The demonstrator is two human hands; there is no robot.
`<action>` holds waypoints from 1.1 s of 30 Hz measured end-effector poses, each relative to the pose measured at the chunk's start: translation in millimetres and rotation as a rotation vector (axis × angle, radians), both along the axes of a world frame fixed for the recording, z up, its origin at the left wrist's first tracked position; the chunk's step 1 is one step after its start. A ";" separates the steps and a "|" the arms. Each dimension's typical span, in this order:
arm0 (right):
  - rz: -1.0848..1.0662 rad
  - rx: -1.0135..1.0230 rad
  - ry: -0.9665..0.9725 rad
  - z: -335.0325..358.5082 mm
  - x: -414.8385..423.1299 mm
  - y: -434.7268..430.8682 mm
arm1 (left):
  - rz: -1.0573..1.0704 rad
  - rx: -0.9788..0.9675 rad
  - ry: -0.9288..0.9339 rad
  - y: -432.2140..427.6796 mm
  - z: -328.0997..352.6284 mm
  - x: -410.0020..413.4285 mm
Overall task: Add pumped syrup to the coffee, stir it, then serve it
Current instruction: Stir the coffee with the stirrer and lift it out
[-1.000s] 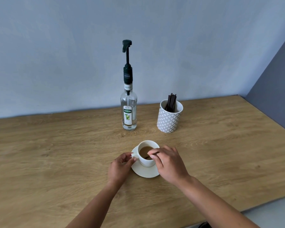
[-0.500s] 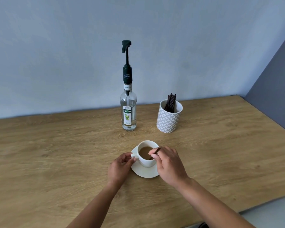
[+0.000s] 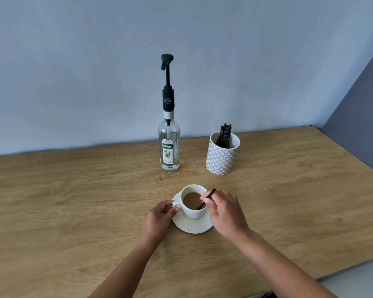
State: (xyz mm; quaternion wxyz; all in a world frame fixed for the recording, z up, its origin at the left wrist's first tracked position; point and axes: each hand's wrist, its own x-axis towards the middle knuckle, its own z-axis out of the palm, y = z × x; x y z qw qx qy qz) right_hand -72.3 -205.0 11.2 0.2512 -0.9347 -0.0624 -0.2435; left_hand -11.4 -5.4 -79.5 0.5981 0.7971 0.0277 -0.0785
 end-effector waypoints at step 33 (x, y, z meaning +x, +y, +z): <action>0.011 -0.067 0.073 7.4 4.8 0.5 | 0.009 0.010 0.013 -0.7 -2.2 2.3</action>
